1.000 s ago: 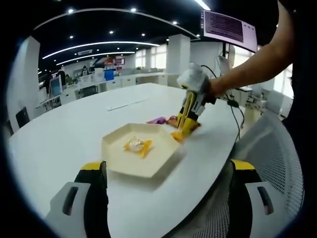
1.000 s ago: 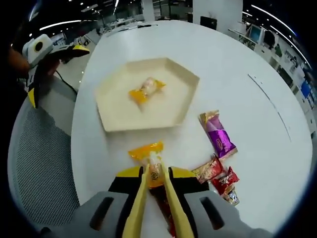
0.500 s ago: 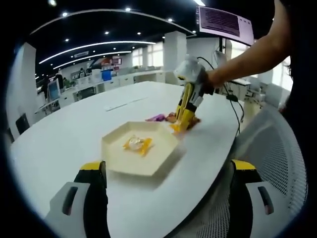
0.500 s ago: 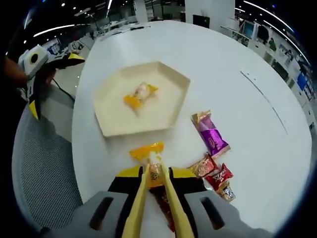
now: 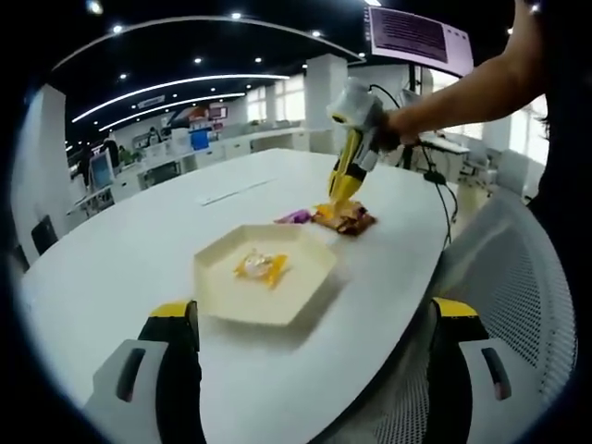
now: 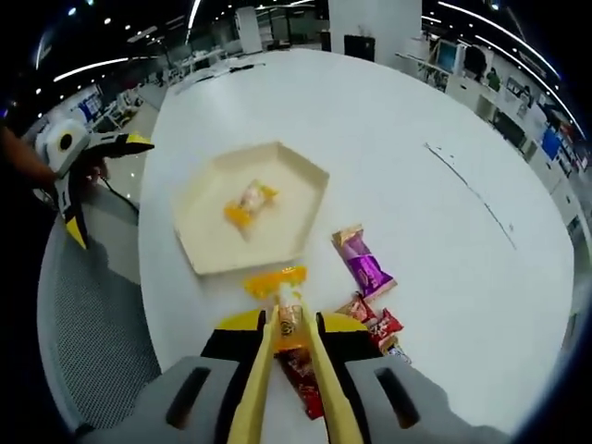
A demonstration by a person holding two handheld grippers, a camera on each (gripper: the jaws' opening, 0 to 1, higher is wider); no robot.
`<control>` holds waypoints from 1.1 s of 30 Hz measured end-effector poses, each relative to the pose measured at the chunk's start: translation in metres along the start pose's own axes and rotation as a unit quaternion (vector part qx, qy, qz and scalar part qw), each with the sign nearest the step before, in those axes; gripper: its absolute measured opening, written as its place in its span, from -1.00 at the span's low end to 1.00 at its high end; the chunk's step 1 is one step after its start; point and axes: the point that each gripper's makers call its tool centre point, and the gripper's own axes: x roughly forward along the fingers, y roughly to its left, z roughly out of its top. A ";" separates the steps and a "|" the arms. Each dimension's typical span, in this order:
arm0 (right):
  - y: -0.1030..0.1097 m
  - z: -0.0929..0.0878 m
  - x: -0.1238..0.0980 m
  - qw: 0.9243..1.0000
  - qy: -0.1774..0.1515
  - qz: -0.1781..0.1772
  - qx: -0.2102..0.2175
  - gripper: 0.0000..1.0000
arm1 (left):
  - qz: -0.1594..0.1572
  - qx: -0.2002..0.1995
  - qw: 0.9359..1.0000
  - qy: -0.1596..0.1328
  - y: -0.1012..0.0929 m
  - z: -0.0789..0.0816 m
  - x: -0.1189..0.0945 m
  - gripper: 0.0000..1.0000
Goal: Place the target food into the container with the food tongs after gripping and lifting it, then release it inside without dropping or visibly crushing the food.
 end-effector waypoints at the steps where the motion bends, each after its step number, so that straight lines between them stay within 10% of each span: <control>1: -0.002 0.003 -0.003 1.000 -0.002 -0.004 0.000 -0.59 | 0.001 -0.003 1.000 0.000 0.001 0.000 -0.001 0.99; 33: -0.003 0.085 -0.030 0.999 -0.040 -0.021 -0.019 -0.58 | 0.007 -0.011 1.000 -0.014 0.004 0.004 -0.002 0.98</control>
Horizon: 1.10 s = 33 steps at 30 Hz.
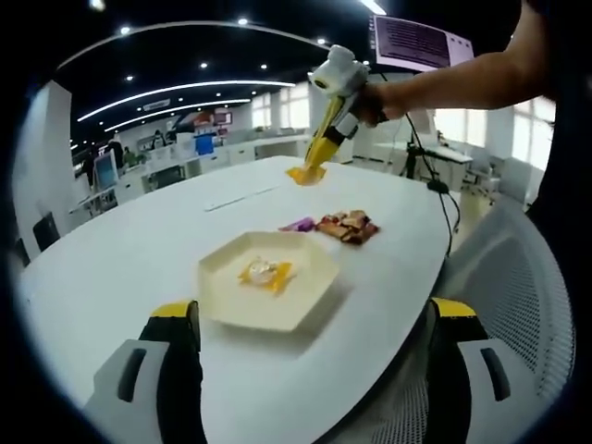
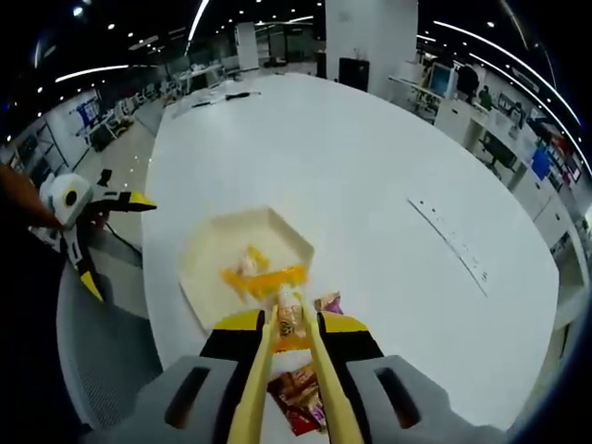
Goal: Place the target food into the container with the food tongs after gripping and lifting it, then release it inside without dropping or visibly crushing the food.
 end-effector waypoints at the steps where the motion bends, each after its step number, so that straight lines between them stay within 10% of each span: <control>1: 0.002 0.002 0.001 1.000 -0.001 0.001 -0.001 -0.58 | 0.000 0.000 1.000 -0.001 0.000 0.000 0.000 0.99; 33: 0.036 0.074 0.038 1.000 -0.016 0.004 -0.025 -0.57 | 0.004 -0.014 1.000 -0.003 0.000 0.001 0.001 0.97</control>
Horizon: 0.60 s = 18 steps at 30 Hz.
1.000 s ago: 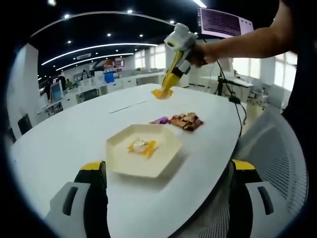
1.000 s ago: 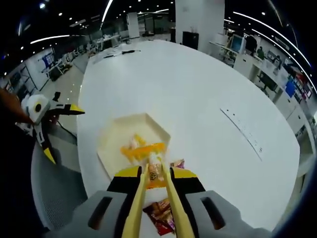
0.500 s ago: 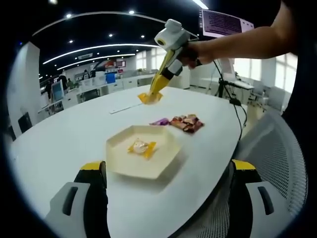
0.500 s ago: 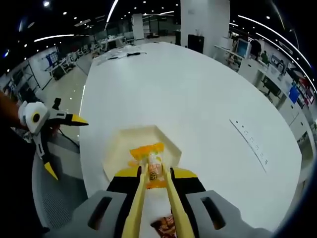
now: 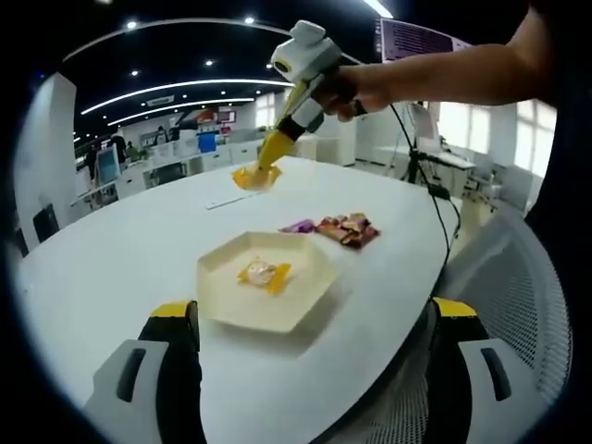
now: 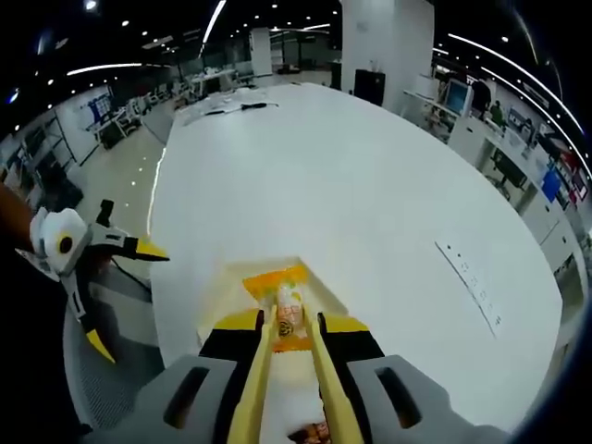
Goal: Place the target food into the container with the food tongs after gripping and lifting it, then release it inside without dropping or visibly crushing the food.
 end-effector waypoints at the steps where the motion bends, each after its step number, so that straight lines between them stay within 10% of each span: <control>1: -0.002 0.000 0.000 1.000 0.001 -0.002 0.001 -0.57 | -0.002 -0.002 1.000 0.000 0.000 0.000 0.000 0.97; 18: -0.009 0.002 0.002 1.000 -0.003 -0.012 0.008 -0.52 | -0.006 -0.007 1.000 0.001 -0.002 0.000 0.000 0.93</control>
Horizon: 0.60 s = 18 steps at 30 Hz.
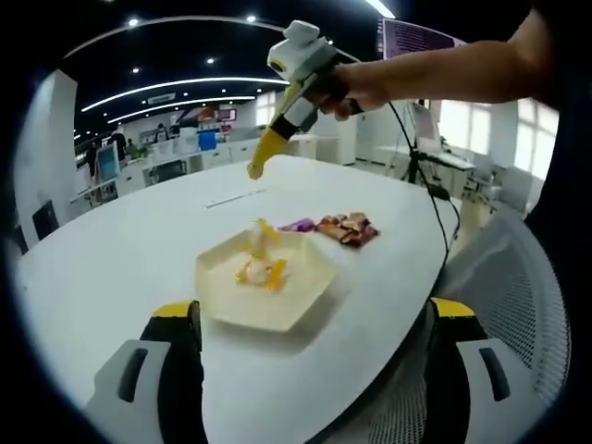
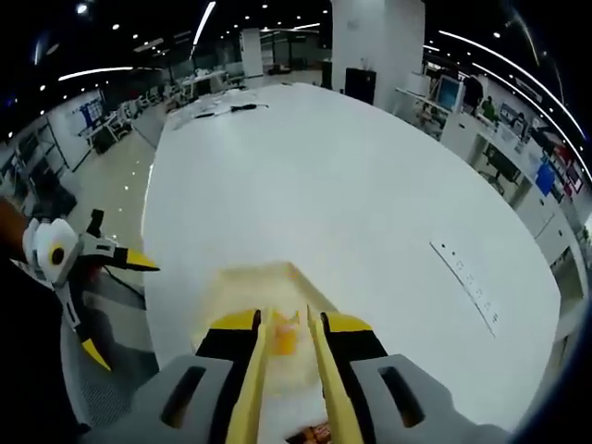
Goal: Place the target food into the container with the food tongs after gripping and lifting it, then release it inside without dropping or visibly crushing the food.
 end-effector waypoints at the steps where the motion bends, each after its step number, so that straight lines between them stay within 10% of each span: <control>1: 0.000 -0.001 0.000 1.000 0.001 0.000 -0.002 -0.52 | 0.001 0.000 1.000 -0.001 0.000 0.000 0.000 0.94; 18: -0.006 -0.010 -0.021 0.998 -0.014 0.016 -0.052 -0.48 | 0.001 0.010 1.000 0.005 0.000 -0.002 0.000 0.89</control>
